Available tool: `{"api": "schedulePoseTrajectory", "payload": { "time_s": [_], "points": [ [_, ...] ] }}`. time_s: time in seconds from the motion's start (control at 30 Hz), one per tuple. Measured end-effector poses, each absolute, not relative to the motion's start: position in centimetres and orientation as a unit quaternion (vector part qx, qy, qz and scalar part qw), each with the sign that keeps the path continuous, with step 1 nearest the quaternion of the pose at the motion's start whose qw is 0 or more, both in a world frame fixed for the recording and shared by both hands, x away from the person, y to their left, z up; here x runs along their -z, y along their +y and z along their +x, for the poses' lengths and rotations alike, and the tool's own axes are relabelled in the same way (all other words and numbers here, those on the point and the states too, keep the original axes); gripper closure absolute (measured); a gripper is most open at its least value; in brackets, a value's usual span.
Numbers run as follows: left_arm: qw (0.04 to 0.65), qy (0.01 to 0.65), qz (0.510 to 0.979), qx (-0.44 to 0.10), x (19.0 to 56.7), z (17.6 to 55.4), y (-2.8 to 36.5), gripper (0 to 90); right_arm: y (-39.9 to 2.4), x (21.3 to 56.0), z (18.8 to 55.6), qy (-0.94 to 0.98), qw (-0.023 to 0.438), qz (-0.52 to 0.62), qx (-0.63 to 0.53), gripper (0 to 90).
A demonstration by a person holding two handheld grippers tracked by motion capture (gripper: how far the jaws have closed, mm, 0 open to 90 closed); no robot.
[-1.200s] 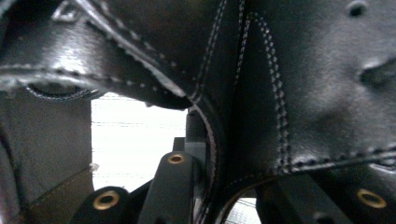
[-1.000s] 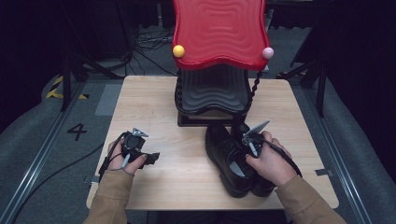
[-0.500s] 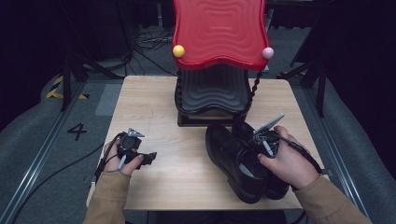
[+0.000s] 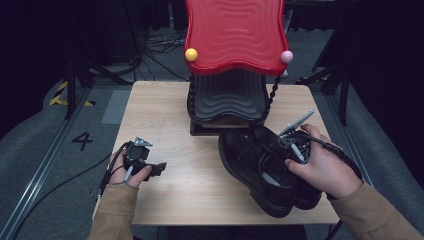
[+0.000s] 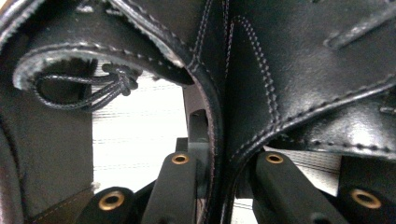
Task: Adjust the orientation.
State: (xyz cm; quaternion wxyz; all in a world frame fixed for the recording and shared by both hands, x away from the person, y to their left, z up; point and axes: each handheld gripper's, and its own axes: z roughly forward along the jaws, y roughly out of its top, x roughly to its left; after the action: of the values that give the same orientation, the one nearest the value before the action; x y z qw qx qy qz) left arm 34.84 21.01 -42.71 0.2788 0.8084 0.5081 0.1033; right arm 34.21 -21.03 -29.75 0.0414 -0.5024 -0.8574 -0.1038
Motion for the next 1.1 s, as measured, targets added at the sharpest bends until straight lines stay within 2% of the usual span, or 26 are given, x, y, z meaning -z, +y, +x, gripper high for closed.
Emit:
{"api": "schedulePoseTrajectory", "payload": {
  "time_s": [0.6, 1.1],
  "points": [
    [0.278, 0.513, 0.806, -0.104, 42.7, 35.2, 21.3, 23.6, -21.6, 23.1, 34.1, -0.851, 0.028, -0.512, 0.116, 82.4],
    [0.279, 0.518, 0.802, -0.106, 42.6, 35.2, 21.6, 23.5, -21.1, 16.2, 33.7, -0.858, 0.019, -0.495, 0.138, 82.4]
  ]
}}
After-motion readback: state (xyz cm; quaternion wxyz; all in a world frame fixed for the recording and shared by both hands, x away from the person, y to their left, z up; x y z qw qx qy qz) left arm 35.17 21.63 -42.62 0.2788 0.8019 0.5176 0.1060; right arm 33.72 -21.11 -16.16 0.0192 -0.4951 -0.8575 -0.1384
